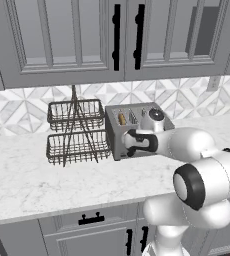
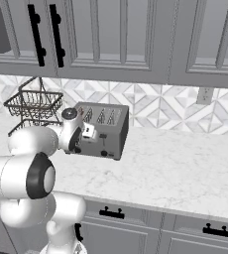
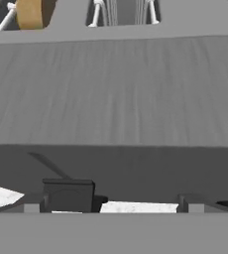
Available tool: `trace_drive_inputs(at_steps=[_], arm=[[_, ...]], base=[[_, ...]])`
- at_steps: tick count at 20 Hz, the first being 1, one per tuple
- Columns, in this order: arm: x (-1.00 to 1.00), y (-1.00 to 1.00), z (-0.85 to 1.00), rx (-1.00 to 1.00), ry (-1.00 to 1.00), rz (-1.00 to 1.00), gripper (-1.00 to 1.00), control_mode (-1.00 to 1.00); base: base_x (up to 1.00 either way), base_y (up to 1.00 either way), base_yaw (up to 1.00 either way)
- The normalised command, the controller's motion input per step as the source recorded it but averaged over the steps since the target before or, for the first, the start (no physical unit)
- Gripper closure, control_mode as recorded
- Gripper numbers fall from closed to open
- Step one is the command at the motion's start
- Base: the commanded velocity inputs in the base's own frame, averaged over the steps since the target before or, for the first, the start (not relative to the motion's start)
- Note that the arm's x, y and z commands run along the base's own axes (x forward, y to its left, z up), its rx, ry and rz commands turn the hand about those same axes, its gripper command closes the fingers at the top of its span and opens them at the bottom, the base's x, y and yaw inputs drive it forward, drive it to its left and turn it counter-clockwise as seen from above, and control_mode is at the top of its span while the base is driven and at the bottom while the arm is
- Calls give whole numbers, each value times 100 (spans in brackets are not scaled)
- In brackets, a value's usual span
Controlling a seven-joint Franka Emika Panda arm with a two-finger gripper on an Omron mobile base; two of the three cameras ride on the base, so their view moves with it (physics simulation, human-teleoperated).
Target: Start the toaster. Once the lever pops up, take the bread to the plate on the dining counter.
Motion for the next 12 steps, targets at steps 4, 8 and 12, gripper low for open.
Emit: trace_drive_inputs(at_steps=[4,8,12], arm=[[0,0,-27,0,0,0,-100,-100],[0,0,-27,0,0,0,-100,-100],[0,0,-24,0,0,0,-100,-100]], base=[[0,0,0],[0,0,0],[0,0,0]])
